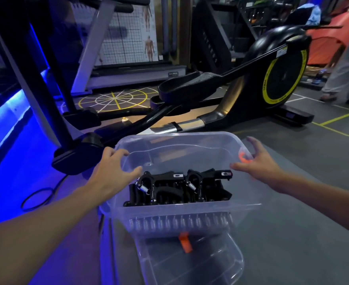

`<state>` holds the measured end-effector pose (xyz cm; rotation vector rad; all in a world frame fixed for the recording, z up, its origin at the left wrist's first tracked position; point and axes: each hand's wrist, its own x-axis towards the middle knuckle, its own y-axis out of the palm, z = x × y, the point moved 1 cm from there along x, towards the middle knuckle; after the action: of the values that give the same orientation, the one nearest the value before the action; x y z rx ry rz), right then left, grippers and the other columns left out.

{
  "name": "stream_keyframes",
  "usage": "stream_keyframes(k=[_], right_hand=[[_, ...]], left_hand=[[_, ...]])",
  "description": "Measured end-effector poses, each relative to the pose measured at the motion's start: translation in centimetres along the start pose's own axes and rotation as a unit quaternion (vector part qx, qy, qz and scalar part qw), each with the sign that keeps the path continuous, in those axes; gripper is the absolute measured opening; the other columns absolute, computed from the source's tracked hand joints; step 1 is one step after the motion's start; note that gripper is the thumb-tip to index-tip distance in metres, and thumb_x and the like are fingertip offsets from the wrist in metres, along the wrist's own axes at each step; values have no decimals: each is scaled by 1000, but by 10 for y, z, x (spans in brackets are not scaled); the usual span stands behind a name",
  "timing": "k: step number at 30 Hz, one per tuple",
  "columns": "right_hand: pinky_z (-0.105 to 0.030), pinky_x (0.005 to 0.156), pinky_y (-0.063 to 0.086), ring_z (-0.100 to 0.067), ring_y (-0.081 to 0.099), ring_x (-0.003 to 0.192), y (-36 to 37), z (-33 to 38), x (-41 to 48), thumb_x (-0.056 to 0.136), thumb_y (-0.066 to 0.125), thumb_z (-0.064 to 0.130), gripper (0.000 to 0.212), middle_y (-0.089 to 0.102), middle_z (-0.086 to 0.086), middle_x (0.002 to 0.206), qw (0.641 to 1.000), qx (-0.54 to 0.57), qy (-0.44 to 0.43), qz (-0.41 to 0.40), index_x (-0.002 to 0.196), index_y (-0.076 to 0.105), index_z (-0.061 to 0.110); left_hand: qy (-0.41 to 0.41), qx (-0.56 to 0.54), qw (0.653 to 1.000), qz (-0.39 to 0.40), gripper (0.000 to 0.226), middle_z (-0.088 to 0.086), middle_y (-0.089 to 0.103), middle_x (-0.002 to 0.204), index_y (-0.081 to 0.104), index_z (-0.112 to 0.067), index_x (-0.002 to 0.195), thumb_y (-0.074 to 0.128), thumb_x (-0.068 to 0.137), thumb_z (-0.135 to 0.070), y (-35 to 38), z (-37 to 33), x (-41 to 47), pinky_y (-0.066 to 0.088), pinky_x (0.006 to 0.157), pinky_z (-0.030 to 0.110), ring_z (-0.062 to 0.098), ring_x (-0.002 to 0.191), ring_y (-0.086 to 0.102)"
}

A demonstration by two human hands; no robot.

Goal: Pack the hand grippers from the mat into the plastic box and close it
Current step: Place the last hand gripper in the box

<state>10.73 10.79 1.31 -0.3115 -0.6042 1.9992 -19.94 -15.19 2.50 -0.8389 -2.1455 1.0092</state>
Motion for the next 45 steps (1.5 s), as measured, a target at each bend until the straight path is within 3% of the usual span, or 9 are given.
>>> stream_keyframes(k=[4, 8, 14, 18, 22, 32, 36, 41, 45], right_hand=[[-34, 75, 48, -22, 59, 97, -32, -17, 0, 67, 86, 31, 102, 55, -10, 128, 998, 26, 17, -46, 144, 22, 45], [-26, 64, 46, -26, 59, 102, -75, -45, -9, 67, 87, 31, 102, 53, -15, 135, 995, 17, 43, -92, 145, 22, 42], [-38, 74, 54, -33, 60, 109, -150, -90, -34, 67, 86, 31, 100, 54, -15, 132, 979, -8, 97, -176, 144, 23, 40], [-37, 65, 55, -33, 62, 104, -190, -115, -53, 67, 86, 30, 100, 53, -16, 132, 970, -11, 121, -210, 144, 23, 40], [-52, 80, 57, -34, 64, 98, -216, -133, -67, 51, 83, 44, 105, 57, -16, 124, 960, -7, 147, -240, 137, 23, 47], [-47, 76, 55, -38, 64, 98, -216, -162, -75, 45, 77, 53, 110, 59, -15, 121, 959, -12, 196, -203, 138, 18, 48], [-52, 87, 54, -33, 60, 108, -210, -155, -76, 53, 81, 48, 109, 53, -13, 133, 964, -22, 179, -193, 141, 16, 46], [-42, 101, 45, -28, 52, 122, -193, -155, -71, 67, 83, 39, 107, 45, -11, 143, 972, -42, 154, -171, 147, 13, 39], [-35, 95, 42, -27, 48, 124, -174, -147, -66, 69, 83, 37, 107, 43, -11, 143, 980, -49, 132, -141, 149, 11, 34]], left_hand=[[21, -38, 999, -13, 64, -4, 38, 113, 54, -23, 124, 67, 74, -61, 17, -34, 10, 48, 83, 37, 15, 87, 54], [44, -76, 996, -10, 52, -3, 42, 114, 55, -22, 123, 68, 81, -49, 47, -79, 22, 43, 85, 36, 18, 95, 51], [83, -117, 990, 19, 50, 0, 47, 110, 56, -22, 122, 67, 81, -51, 99, -157, 35, 46, 91, 41, 24, 100, 54], [99, -136, 984, 53, 51, -1, 45, 115, 54, -22, 124, 65, 84, -51, 135, -201, 34, 46, 86, 37, 19, 99, 53], [119, -135, 980, 83, 47, -1, 44, 111, 51, -25, 123, 62, 86, -51, 165, -226, 32, 46, 82, 35, 13, 91, 51], [96, -156, 976, 120, 42, 0, 45, 112, 57, -20, 121, 65, 87, -44, 210, -234, 33, 44, 88, 36, 21, 106, 52], [100, -134, 979, 115, 43, 1, 47, 112, 56, -21, 121, 65, 87, -45, 208, -230, 34, 44, 82, 33, 19, 102, 52], [105, -111, 981, 117, 45, 1, 49, 109, 53, -23, 121, 64, 86, -47, 196, -213, 33, 47, 80, 35, 18, 100, 52], [92, -97, 985, 112, 45, 2, 51, 110, 52, -23, 123, 64, 87, -48, 179, -194, 33, 44, 77, 35, 18, 97, 52]])
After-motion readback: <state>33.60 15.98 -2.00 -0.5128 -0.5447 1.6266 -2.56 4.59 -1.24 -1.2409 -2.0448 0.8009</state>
